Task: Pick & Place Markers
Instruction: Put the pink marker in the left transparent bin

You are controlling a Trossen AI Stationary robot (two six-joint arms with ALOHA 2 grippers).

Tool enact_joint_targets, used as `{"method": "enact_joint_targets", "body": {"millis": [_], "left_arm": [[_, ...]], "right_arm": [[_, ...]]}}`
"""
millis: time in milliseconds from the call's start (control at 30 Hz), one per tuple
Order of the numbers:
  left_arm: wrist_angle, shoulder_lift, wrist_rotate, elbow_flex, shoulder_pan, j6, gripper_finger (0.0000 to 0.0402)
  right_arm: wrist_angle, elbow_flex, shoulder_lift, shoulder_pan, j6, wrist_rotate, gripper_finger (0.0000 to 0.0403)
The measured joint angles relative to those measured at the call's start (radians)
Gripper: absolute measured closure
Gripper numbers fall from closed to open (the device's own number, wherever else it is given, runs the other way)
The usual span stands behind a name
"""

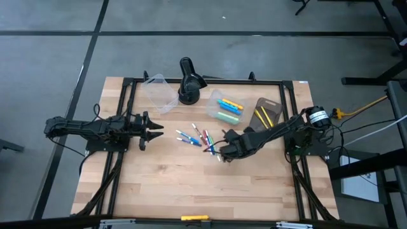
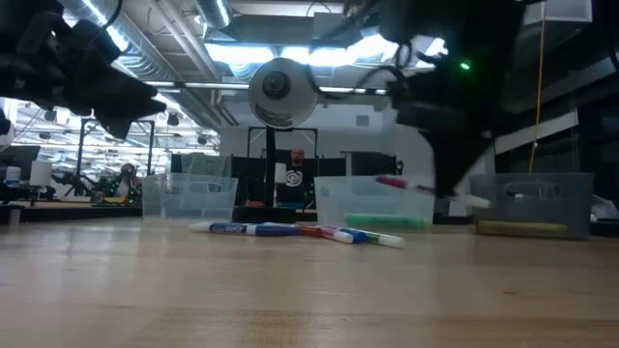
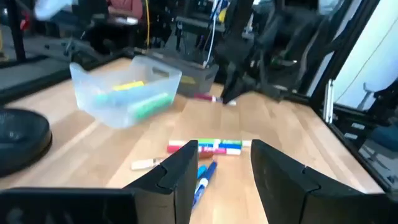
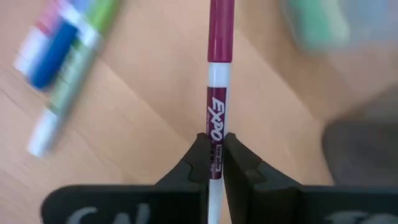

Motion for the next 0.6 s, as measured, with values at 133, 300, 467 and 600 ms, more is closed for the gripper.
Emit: {"method": "enact_joint_targets", "body": {"millis": [133, 300, 467, 600], "left_arm": [[0.012, 0.062, -0.028, 0.0, 0.0, -0.003, 0.0258], [0.092, 0.144, -0.077, -0.001, 0.0, 0.072, 0.0258], [0.277, 0.246, -0.068, -0.001, 0.0, 0.156, 0.0243], [0.393, 0.337, -0.085, -0.001, 0.0, 0.122, 0.0213]], "right_arm": [[0.053, 0.054, -0.001, -0.034, -0.103, 0.027, 0.0381], [0.198, 0.104, -0.001, -0.082, -0.275, 0.025, 0.0381], [0.369, 0.123, -0.002, -0.125, -0.432, 0.001, 0.038], [0.5, 0.124, -0.002, -0.15, -0.53, -0.01, 0.038]]}}
